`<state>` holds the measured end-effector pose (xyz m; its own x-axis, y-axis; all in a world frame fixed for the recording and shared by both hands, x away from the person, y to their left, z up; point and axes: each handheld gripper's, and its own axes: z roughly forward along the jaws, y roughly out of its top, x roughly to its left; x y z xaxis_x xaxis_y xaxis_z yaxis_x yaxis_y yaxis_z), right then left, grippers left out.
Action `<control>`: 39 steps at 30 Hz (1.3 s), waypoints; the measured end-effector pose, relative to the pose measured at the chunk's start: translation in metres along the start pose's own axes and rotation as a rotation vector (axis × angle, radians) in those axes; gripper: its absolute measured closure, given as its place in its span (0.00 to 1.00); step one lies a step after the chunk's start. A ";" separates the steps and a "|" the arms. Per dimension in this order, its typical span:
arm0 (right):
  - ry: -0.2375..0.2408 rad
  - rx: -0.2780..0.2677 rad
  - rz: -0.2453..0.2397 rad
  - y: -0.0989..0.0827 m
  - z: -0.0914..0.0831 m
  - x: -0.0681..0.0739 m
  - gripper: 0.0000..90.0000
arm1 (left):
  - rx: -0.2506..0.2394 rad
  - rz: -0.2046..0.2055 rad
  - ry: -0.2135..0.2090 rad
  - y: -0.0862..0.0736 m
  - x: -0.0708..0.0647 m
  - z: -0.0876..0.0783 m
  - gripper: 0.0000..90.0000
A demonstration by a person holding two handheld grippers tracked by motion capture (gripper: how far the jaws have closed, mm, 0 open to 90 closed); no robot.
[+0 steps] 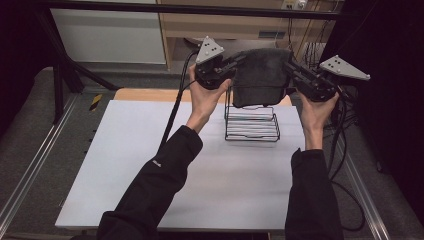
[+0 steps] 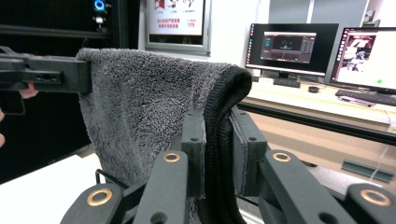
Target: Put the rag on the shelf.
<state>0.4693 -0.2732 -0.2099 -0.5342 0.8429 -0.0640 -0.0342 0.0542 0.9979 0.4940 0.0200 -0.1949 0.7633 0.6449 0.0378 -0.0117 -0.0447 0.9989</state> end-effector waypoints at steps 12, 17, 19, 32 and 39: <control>-0.006 0.027 -0.009 -0.010 -0.006 -0.001 0.86 | 0.032 0.012 -0.009 -0.010 -0.006 0.001 0.91; -0.007 0.043 -0.015 -0.014 -0.008 0.001 0.86 | 0.039 0.022 -0.010 -0.014 -0.010 -0.001 0.91; -0.008 0.048 -0.023 -0.015 -0.008 0.000 0.86 | 0.043 0.026 -0.014 -0.015 -0.011 -0.002 0.91; 0.009 0.056 -0.023 -0.029 -0.013 0.004 0.86 | 0.081 0.034 -0.022 -0.025 -0.023 -0.007 0.91; 0.015 0.110 -0.045 -0.029 -0.018 0.009 0.82 | 0.123 0.022 -0.034 -0.030 -0.029 -0.012 0.90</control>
<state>0.4502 -0.2774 -0.2399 -0.5470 0.8301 -0.1081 0.0337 0.1509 0.9880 0.4651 0.0117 -0.2260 0.7850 0.6168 0.0572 0.0487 -0.1535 0.9870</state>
